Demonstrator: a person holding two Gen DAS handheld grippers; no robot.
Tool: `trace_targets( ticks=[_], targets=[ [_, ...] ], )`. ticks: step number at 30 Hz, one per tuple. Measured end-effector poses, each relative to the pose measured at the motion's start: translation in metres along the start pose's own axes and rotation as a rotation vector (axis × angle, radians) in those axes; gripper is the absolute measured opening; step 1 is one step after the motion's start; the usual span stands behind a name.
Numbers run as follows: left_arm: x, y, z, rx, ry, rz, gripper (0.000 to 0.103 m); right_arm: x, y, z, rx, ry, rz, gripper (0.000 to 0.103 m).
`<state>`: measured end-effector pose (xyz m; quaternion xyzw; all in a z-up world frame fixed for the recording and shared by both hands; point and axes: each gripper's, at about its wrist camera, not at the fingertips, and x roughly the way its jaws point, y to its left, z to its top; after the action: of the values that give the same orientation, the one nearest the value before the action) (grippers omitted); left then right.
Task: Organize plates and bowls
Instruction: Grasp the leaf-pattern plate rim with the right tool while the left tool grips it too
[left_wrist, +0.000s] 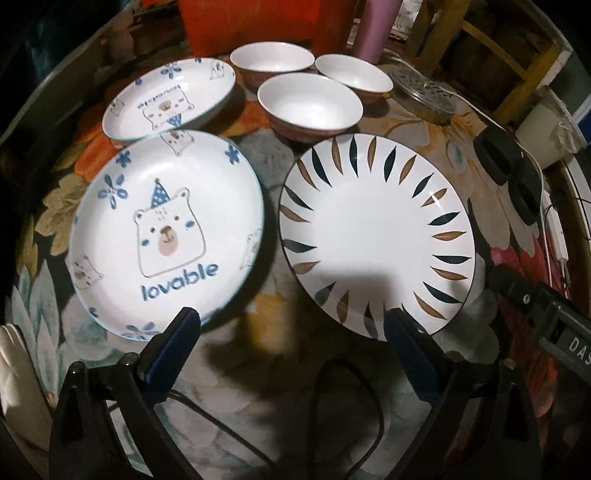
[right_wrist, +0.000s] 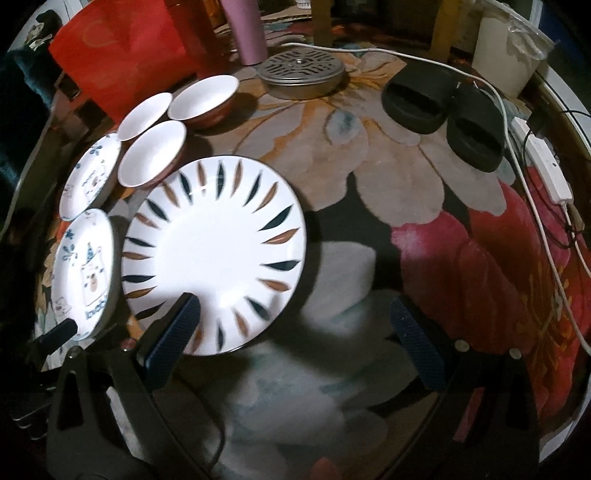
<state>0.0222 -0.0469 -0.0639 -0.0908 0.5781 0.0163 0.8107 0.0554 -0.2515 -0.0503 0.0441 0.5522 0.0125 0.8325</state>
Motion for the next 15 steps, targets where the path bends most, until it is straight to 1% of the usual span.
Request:
trace_targets(
  ticks=[6, 9, 12, 15],
  targets=[
    [0.017, -0.013, 0.002, -0.022, 0.021, -0.011, 0.097, 0.015, -0.011, 0.013, -0.039, 0.010, 0.015, 0.103],
    [0.026, -0.016, 0.002, -0.057, 0.037, -0.039, 0.093, 0.026, -0.018, 0.023, -0.049, 0.030, 0.029, 0.102],
    [0.037, -0.018, 0.001, -0.095, 0.061, -0.038, 0.089, 0.040, -0.026, 0.034, -0.042, 0.061, 0.041, 0.102],
    [0.047, -0.019, 0.000, -0.122, 0.075, -0.035, 0.085, 0.050, -0.029, 0.045, -0.049, 0.065, 0.050, 0.102]
  ],
)
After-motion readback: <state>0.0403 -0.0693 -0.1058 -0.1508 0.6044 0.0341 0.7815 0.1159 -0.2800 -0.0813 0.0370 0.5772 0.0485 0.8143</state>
